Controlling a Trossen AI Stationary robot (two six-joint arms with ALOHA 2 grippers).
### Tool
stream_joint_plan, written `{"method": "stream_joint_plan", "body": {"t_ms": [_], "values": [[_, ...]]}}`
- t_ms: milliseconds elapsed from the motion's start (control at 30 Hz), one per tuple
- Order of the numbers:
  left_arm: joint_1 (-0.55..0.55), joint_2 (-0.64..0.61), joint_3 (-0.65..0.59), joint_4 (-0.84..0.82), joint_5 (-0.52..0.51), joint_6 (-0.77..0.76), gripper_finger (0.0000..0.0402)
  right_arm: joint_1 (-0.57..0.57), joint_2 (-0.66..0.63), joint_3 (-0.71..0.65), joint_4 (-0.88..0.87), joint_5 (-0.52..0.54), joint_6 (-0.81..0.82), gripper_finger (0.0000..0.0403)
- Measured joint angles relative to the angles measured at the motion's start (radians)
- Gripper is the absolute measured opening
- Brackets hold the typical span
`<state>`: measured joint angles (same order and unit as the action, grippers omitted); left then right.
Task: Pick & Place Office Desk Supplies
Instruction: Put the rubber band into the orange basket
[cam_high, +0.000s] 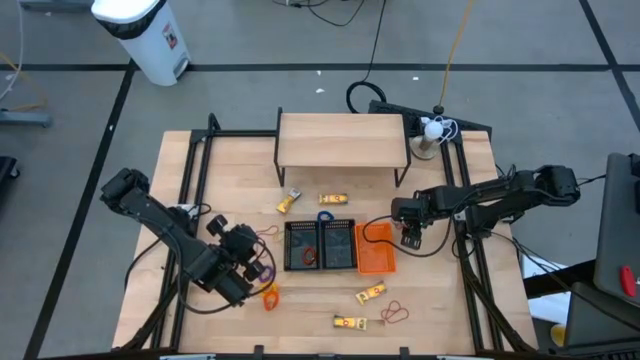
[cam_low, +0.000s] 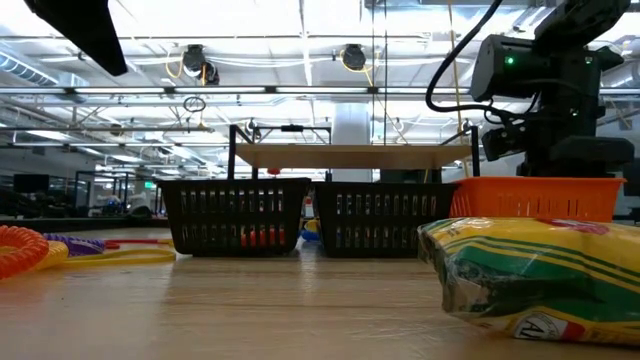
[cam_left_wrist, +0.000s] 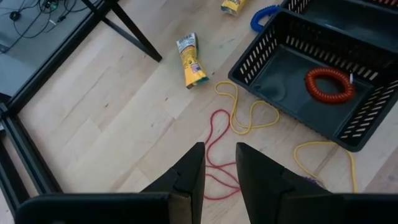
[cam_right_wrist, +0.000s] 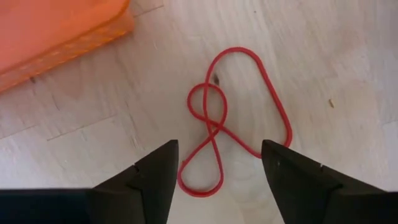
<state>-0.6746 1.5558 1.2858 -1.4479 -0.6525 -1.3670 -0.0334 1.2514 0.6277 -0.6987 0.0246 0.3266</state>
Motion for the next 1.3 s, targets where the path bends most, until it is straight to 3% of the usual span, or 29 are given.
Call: {"method": "stream_joint_plan", "body": {"t_ms": [333, 700, 900, 1133, 1300], "values": [[0.0, 0.0, 0.0, 0.005, 0.0, 0.0, 0.0093, 0.0, -0.005, -0.092, 0.141, -0.025, 0.003, 0.0217], [0.0, 0.0, 0.0, 0.006, 0.001, 0.002, 0.0093, 0.0, -0.002, -0.12, 0.14, -0.024, 0.032, 0.02], [0.0, 0.0, 0.0, 0.006, 0.025, 0.003, 0.0093, -0.001, -0.001, -0.121, 0.13, -0.022, 0.04, 0.0137], [0.0, 0.0, 0.0, 0.006, 0.025, 0.003, 0.0093, 0.0, -0.001, -0.122, 0.124, -0.03, 0.038, 0.0016], [0.0, 0.0, 0.0, 0.005, 0.025, 0.003, 0.0093, 0.0, -0.001, -0.122, 0.122, -0.031, 0.054, 0.0008]]}}
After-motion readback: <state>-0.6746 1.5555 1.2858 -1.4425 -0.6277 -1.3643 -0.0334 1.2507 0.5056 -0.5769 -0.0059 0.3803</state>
